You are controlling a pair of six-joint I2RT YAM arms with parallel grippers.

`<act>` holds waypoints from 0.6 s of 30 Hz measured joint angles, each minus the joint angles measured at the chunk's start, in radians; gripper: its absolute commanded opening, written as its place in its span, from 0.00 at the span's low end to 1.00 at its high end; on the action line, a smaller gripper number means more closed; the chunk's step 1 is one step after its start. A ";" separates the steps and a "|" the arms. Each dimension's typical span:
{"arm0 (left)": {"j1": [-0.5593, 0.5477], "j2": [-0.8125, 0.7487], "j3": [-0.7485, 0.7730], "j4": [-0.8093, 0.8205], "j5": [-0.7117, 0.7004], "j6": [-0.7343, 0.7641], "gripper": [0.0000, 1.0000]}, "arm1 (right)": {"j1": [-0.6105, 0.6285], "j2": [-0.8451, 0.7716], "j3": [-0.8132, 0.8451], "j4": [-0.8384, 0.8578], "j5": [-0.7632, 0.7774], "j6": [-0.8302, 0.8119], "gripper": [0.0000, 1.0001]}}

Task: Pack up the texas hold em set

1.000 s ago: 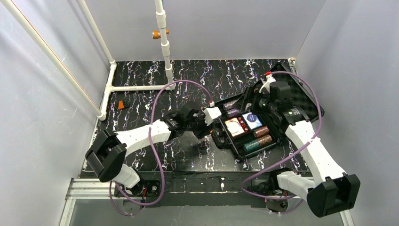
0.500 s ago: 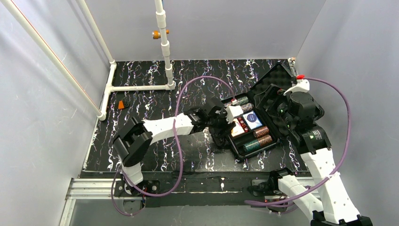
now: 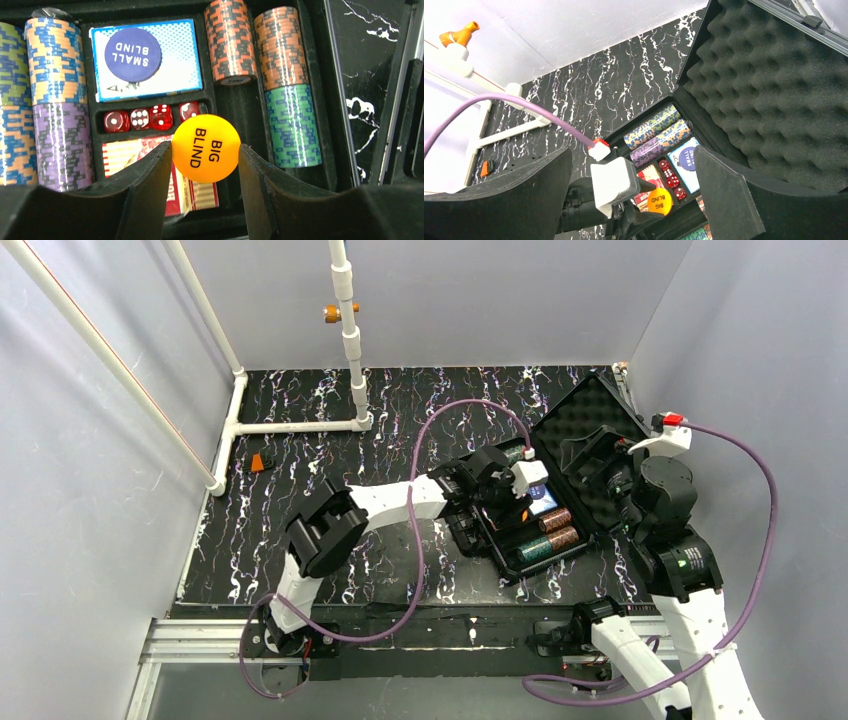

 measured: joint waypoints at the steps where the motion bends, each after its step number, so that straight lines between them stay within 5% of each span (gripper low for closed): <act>1: -0.003 0.015 0.017 0.000 -0.001 -0.006 0.11 | 0.000 -0.003 0.000 0.000 0.006 0.000 0.98; 18: -0.017 0.246 0.297 0.011 -0.054 -0.049 0.14 | 0.000 -0.023 0.033 -0.003 0.034 0.002 0.98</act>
